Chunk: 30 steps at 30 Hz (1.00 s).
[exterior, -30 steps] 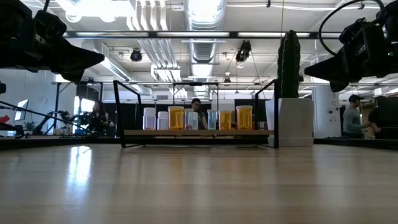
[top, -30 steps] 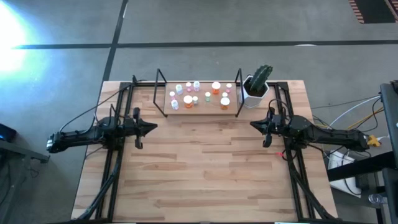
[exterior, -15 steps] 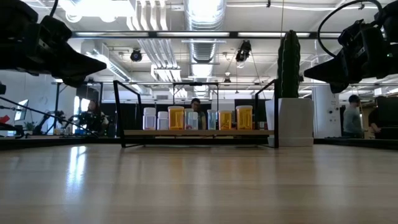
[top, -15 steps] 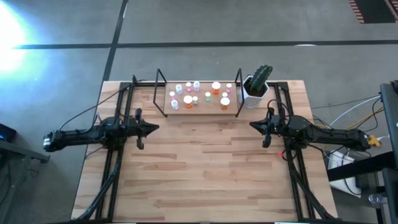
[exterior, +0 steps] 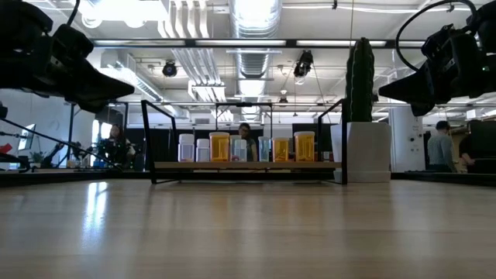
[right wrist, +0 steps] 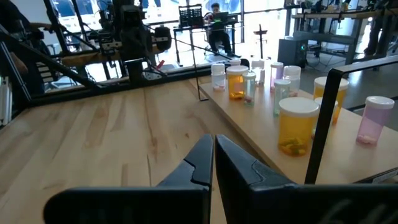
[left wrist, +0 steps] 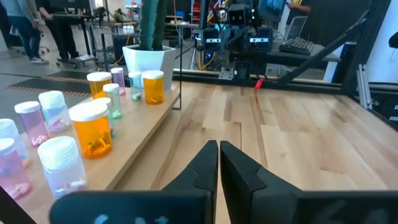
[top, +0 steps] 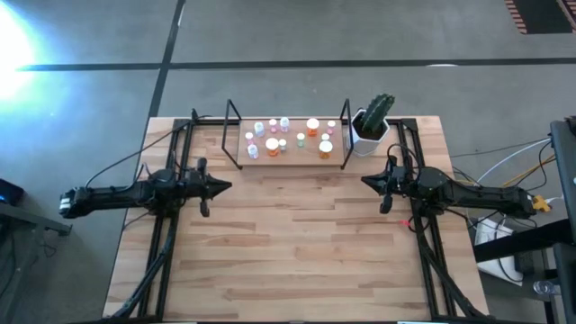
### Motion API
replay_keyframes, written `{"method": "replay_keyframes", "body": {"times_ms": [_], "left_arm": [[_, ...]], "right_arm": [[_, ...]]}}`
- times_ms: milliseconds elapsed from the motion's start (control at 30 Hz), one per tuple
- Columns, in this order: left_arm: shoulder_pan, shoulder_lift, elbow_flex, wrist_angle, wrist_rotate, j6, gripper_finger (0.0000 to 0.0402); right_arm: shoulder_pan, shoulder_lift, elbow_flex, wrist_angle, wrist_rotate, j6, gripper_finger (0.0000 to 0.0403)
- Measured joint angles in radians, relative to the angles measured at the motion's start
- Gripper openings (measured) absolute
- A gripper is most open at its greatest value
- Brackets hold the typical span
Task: Pick and place medicine bottles onto shelf by color
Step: Return to Home Position
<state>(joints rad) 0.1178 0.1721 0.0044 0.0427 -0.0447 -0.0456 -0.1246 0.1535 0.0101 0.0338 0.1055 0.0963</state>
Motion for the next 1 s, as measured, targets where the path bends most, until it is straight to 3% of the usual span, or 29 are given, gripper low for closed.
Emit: {"method": "replay_keyframes", "body": {"times_ms": [1000], "left_arm": [[0.000,0.048,0.000,0.001,0.000,0.000,0.0000]], "right_arm": [[0.000,0.000,0.000,0.000,0.000,0.000,0.0009]]}}
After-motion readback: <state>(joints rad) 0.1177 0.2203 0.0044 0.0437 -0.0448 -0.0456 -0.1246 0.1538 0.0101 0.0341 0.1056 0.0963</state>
